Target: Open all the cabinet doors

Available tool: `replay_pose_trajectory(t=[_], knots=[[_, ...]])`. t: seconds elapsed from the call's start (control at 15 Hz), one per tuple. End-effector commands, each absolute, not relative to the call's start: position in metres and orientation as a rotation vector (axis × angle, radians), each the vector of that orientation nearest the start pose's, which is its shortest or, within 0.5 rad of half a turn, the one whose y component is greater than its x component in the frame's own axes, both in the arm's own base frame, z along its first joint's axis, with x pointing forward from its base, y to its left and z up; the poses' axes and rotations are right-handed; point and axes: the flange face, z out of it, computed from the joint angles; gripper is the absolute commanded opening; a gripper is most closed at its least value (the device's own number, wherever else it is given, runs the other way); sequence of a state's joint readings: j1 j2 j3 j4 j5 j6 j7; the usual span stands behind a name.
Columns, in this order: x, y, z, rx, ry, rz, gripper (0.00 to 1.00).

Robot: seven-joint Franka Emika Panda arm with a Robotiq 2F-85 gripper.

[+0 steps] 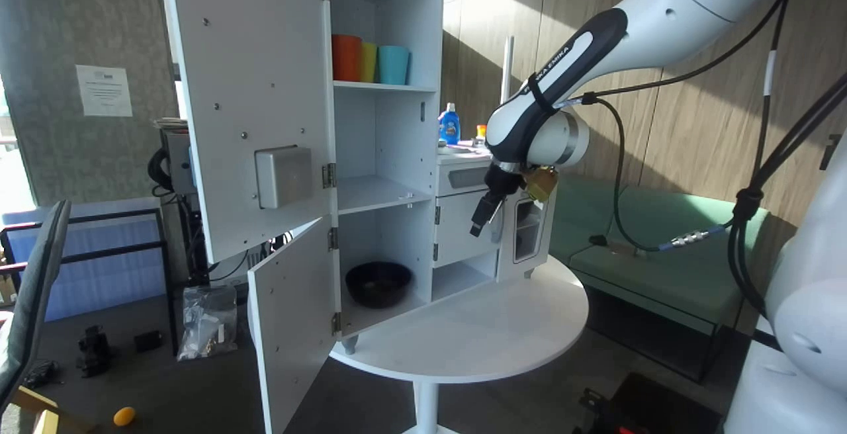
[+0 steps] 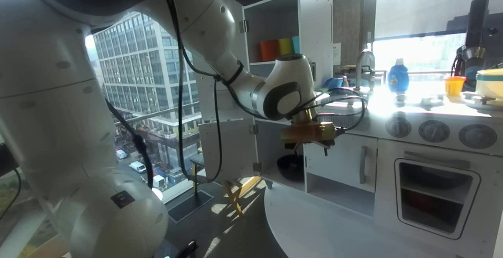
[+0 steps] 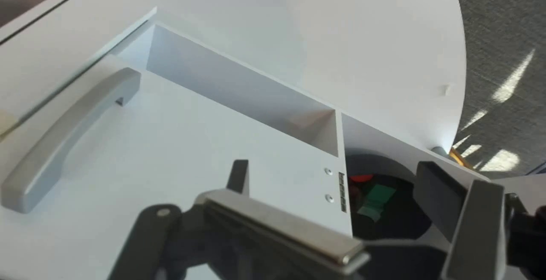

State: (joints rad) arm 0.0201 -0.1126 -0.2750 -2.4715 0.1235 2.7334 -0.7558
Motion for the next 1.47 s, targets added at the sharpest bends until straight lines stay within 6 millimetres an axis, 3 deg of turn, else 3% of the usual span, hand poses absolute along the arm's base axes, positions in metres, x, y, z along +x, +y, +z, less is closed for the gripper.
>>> replay_pose_trajectory(t=[0.0,0.13,0.2,0.4,0.8,1.0,1.4], knots=[[0.509,-0.160,0.365,-3.176,-0.301,-0.600,1.00],[0.514,-0.156,0.361,-3.167,-0.112,-0.587,1.00],[0.500,-0.159,0.359,-3.168,-0.256,-0.564,1.00],[0.501,-0.155,0.354,-3.175,-0.218,-0.554,1.00],[0.492,-0.190,0.361,-3.218,0.053,-0.528,1.00],[0.494,-0.207,0.363,-3.253,0.191,-0.615,1.00],[0.503,-0.215,0.368,-3.224,0.307,-0.893,1.00]])
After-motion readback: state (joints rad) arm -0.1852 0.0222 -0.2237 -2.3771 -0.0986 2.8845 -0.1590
